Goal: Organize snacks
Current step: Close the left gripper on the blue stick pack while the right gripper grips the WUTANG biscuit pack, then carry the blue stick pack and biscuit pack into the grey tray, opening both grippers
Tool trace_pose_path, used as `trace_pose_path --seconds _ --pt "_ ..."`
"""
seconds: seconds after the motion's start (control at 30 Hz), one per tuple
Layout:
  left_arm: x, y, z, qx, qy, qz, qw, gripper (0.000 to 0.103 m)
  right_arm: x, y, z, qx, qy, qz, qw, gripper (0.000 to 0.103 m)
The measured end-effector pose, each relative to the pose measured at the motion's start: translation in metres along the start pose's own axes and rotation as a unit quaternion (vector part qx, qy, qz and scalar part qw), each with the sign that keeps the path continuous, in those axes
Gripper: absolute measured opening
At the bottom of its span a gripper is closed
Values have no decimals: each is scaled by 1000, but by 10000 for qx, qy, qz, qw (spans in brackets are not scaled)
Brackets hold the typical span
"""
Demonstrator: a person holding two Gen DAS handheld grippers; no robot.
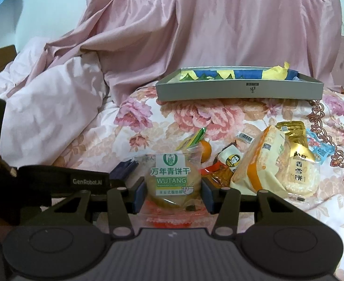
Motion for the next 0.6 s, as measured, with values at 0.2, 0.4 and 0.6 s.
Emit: trace_pose_path --seconds 0.2,0.4,0.6 --pt "7 4 2 -27 61 -132 9999 31 -2 -2 5 -80 210 59 9997 54" --pt "4 -1 0 -20 -105 38 9999 30 -2 -2 7 -128 315 95 9994 54" --pt "-4 -8 1 3 -265 266 9993 29 -2 -2 7 -140 367 108 9992 54"
Point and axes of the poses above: each gripper's, at about its wrist camera, not at the fingertips, and y roughly the way its jaws point, z to its right, x to its underside, the point moved 10 cm from there along y, roughly the way its jaws point, and after that the axes turned 3 degrees about z, right-handed, at the moved point
